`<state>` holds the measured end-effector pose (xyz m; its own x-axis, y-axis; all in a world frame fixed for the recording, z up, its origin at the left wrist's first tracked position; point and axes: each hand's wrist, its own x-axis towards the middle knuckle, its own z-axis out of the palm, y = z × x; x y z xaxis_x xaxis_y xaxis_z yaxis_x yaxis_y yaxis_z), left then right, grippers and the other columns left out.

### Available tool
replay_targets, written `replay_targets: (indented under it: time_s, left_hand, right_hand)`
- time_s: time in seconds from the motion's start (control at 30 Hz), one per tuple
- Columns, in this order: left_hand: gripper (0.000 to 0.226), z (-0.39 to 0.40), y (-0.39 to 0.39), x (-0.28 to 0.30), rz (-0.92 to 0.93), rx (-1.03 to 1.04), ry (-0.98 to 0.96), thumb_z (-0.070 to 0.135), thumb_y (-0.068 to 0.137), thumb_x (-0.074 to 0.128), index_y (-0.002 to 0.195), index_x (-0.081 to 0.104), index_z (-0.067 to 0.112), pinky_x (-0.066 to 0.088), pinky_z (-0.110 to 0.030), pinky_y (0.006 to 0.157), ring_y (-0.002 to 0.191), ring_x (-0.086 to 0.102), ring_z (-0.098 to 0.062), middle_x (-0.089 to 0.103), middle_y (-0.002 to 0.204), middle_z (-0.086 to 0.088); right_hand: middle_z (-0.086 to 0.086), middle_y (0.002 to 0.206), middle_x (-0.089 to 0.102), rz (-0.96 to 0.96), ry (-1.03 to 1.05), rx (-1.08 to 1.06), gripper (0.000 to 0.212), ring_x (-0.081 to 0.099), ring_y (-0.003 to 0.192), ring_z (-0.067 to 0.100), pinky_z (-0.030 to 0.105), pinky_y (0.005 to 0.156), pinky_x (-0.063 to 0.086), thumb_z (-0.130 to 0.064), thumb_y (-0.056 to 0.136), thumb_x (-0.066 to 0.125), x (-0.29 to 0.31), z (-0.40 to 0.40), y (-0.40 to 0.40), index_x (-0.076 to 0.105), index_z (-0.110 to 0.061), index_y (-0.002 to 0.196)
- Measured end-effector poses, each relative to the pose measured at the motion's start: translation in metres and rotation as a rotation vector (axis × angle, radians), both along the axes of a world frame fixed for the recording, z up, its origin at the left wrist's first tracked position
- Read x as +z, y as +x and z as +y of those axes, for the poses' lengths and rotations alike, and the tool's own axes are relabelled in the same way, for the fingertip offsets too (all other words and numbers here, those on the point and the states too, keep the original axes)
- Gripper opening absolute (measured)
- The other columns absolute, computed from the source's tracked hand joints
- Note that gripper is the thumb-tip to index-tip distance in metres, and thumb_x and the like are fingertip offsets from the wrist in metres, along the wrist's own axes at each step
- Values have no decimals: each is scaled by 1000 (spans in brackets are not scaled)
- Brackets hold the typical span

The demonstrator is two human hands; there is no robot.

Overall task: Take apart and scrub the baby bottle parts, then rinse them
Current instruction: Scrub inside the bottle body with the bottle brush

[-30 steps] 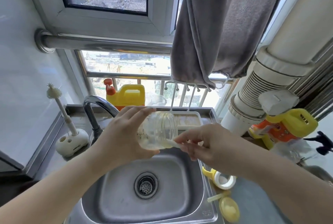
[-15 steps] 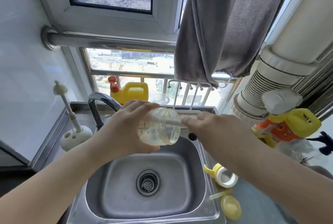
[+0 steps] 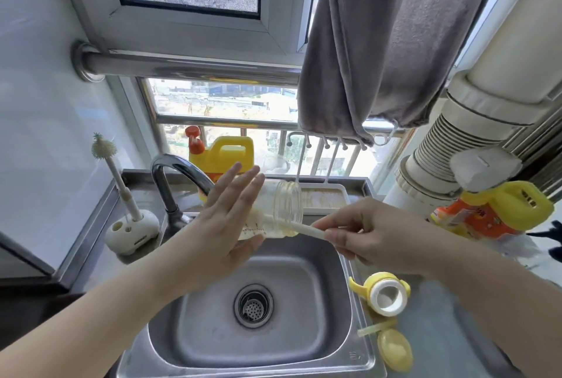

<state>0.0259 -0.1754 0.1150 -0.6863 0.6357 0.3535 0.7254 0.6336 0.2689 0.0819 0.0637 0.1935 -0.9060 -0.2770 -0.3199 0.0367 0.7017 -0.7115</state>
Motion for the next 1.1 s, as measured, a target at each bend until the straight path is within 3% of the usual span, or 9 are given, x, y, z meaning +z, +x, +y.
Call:
replay_targets:
  time_s: [0.17,0.3,0.43,0.53,0.6,0.77,0.83,1.0,1.1]
  left_hand:
    - [111,6,-6,21,-142,134,-286,55,66,74,150,5,33,32,-31,108,129,18,-14,18,139,5]
    - [100,5,-9,25,-188,103,-225,53,63,76,145,21,38,38,-28,104,130,29,-9,27,144,12]
    - [99,4,-6,21,-276,81,-159,53,62,78,143,22,41,33,-18,99,121,34,0,35,138,20]
    - [96,8,-5,22,-238,51,-64,55,61,77,142,28,38,33,-17,96,114,35,0,37,127,22]
    - [91,8,-7,22,-101,22,-14,60,59,70,138,37,32,44,-28,91,113,48,-14,50,125,11]
    - [85,6,-15,9,118,-6,3,48,56,77,128,45,18,56,-46,76,106,57,-33,61,116,-10]
    - [79,4,-15,5,180,-19,13,49,63,71,129,43,17,56,-47,76,109,54,-34,60,118,-12]
    - [87,-1,-21,-1,177,4,15,69,79,46,142,29,12,39,-50,99,130,34,-33,42,137,-14]
    - [74,-1,-19,-10,89,-40,22,60,92,35,147,20,14,29,-51,106,143,15,-30,27,150,-11]
  right_hand:
    - [1,65,55,46,113,73,22,42,56,12,25,55,34,-29,93,55,-4,-5,4,67,-42,107]
    - [-18,86,64,138,261,95,26,51,63,-6,6,56,35,-34,94,53,5,-5,9,62,-42,117]
    - [-12,93,62,548,782,190,29,57,71,11,25,54,40,-27,92,53,9,0,4,57,-42,116]
    - [-5,67,56,681,846,241,48,37,40,16,22,38,24,-11,63,76,7,-9,2,67,-33,104]
    - [-4,78,52,653,848,207,48,30,47,15,23,43,24,-7,79,60,6,-19,2,56,-31,120]
    - [-2,72,48,299,614,238,20,46,59,17,31,55,40,-9,90,42,-1,-24,-1,52,-23,79]
    - [-1,75,60,142,441,228,19,54,63,15,31,63,48,-20,94,43,1,-21,-3,62,-19,88]
    - [-9,50,44,-259,-189,-76,26,33,37,5,18,38,27,-20,100,42,-1,-12,-4,65,-19,111]
    - [-6,51,44,-264,-205,-90,26,32,35,4,16,37,27,-19,100,41,-6,-8,-2,65,-20,111]
